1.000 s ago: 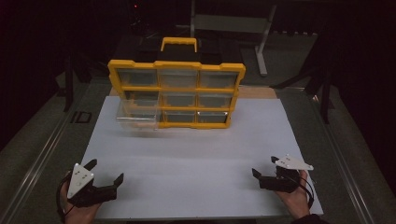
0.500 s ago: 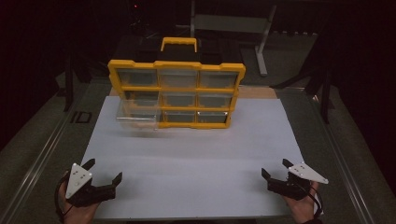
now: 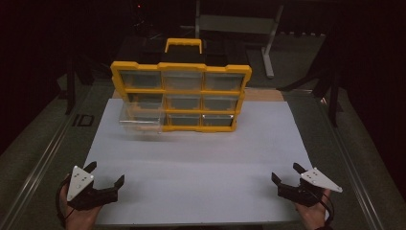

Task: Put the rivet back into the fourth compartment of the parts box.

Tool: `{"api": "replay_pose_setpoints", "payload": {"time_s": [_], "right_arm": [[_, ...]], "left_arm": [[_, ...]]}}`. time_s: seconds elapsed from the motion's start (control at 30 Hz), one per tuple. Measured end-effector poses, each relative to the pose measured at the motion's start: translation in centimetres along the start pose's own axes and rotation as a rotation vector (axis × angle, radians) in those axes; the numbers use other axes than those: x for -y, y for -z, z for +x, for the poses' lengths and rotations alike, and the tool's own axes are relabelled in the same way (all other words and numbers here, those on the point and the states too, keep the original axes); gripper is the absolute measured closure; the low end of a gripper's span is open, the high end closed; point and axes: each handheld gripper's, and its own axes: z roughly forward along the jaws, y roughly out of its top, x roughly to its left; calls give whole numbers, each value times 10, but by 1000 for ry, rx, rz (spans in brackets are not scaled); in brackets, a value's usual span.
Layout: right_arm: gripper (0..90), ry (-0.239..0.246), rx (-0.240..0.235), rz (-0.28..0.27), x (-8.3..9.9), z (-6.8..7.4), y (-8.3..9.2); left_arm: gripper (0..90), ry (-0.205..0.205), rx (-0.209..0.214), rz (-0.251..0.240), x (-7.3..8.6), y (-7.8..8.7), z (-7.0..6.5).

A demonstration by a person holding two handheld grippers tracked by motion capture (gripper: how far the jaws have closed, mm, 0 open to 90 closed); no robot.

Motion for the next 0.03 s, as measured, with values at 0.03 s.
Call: {"api": "replay_pose_setpoints", "payload": {"time_s": [0.03], "right_arm": [[96, 2, 3, 2, 0, 0, -1]], "left_arm": [[0, 0, 0, 0, 0, 0, 0]]}}
